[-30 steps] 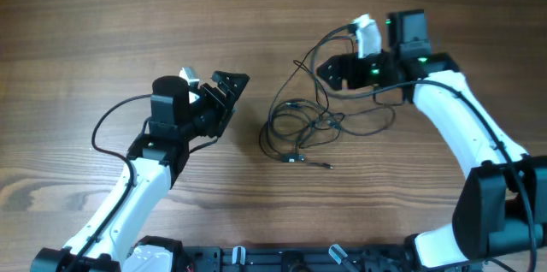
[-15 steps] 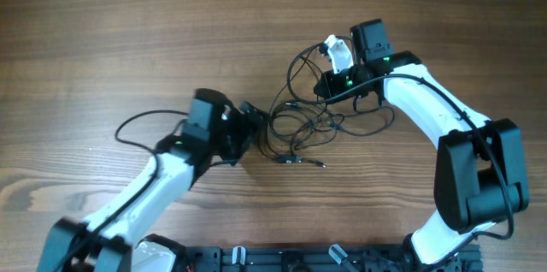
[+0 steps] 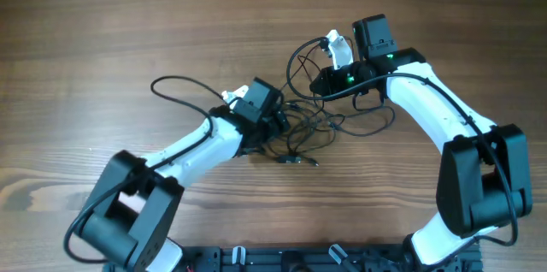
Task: Untangle cables
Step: 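Pull the right gripper far right, dragging a cable across the table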
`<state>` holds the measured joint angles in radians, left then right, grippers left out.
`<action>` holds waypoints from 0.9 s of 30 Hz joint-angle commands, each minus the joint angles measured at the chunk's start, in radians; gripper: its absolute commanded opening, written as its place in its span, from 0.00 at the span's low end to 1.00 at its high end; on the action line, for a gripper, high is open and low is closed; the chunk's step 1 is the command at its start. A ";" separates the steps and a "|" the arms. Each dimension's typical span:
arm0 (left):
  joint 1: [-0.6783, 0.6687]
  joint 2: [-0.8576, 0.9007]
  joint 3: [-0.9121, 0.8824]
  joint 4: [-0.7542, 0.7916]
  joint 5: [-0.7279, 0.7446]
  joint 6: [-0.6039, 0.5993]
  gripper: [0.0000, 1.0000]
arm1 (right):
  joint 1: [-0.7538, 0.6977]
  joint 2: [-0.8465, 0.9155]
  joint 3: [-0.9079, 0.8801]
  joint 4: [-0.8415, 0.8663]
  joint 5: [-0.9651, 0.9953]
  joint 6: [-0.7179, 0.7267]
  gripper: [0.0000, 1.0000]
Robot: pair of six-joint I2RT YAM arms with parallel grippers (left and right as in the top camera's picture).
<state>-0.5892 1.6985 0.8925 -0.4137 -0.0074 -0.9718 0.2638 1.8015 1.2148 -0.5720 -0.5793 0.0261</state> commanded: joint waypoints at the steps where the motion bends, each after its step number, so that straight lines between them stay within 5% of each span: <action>1: -0.016 0.127 0.027 -0.065 -0.156 0.130 0.90 | 0.000 -0.069 0.020 0.003 -0.025 0.005 0.04; 3: -0.016 0.176 0.030 -0.090 -0.159 0.157 0.79 | -0.004 -0.101 0.027 0.006 -0.008 -0.001 0.04; 5: -0.016 0.248 0.030 -0.138 -0.155 0.156 0.57 | -0.013 -0.153 0.055 0.005 0.120 0.000 0.04; 6: -0.017 0.286 0.030 -0.151 -0.142 0.156 0.35 | -0.023 -0.188 0.084 0.004 0.206 0.000 0.04; 9: -0.017 0.349 0.030 -0.163 -0.132 0.143 0.05 | -0.065 -0.270 0.185 0.011 0.286 0.002 0.04; 15: 0.078 0.359 0.030 -0.281 -0.245 0.040 0.06 | -0.337 -0.362 0.461 -0.035 0.499 0.166 0.04; 27: 0.411 0.359 0.030 -0.336 -0.191 0.040 0.13 | -0.706 -0.379 0.476 0.045 0.529 0.236 0.04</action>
<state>-0.2512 1.8729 1.0718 -0.7078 0.0082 -0.9157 -0.3950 1.4250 1.6775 -0.5968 -0.1036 0.2173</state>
